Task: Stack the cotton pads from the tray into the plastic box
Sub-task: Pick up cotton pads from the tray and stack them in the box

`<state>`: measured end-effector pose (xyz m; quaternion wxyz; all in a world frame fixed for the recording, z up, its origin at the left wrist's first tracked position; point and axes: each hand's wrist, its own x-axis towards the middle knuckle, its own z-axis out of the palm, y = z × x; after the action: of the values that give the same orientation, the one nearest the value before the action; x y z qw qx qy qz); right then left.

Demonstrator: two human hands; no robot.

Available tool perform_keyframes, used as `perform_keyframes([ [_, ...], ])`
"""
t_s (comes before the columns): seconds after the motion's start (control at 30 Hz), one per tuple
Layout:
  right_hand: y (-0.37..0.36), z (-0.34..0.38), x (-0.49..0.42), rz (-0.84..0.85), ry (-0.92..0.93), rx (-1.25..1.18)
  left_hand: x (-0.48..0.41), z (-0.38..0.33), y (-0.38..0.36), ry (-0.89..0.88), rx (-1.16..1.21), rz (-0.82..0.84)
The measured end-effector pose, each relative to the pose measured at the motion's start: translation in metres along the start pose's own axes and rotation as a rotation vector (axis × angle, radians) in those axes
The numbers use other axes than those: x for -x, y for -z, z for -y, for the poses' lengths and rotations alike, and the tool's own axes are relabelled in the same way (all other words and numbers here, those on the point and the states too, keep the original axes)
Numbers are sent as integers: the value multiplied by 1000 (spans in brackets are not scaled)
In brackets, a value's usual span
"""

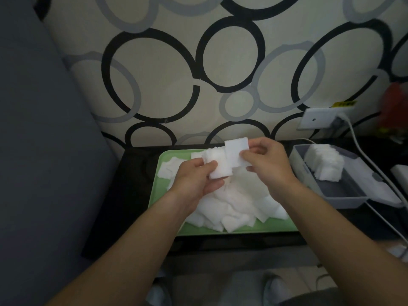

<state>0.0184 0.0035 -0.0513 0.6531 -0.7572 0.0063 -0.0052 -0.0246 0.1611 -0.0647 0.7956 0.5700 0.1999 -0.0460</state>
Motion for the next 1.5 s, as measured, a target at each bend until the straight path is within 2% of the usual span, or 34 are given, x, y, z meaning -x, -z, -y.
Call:
perform_keyframes([
  [0.07, 3, 5, 1, 41, -47, -134, -1, -1, 2, -17, -12, -17],
  [0.13, 5, 8, 6, 176, -132, -303, -1, -1, 2, -33, -12, -16],
  [0.2, 3, 8, 10, 275, -184, -334, 1, -1, 0, -52, -10, 2],
  [0.57, -8, 5, 16, 165, -100, -101, 9, -5, -2, -49, -14, 103],
  [0.83, -19, -2, 11, 128, -56, 35, 10, -8, 3, 9, -6, 58],
  [0.93, -23, -5, 12, 97, 12, 209, 12, -5, 9, -51, -104, 34],
  [1.03, -19, -12, 8, 104, 53, 428, 8, -6, 19, -88, -149, -105],
  [1.1, -12, -18, 3, 180, 68, 563, 6, -10, 28, -111, -167, -158],
  [1.17, -5, -23, 2, 326, 115, 648, 5, -13, 38, -127, -170, -172],
  [1.27, -3, -28, 1, 521, 175, 702, 5, -15, 47, -146, -189, -169],
  [1.5, 0, -27, -3, 647, 216, 815, 6, -13, 46, -150, -240, -127],
])
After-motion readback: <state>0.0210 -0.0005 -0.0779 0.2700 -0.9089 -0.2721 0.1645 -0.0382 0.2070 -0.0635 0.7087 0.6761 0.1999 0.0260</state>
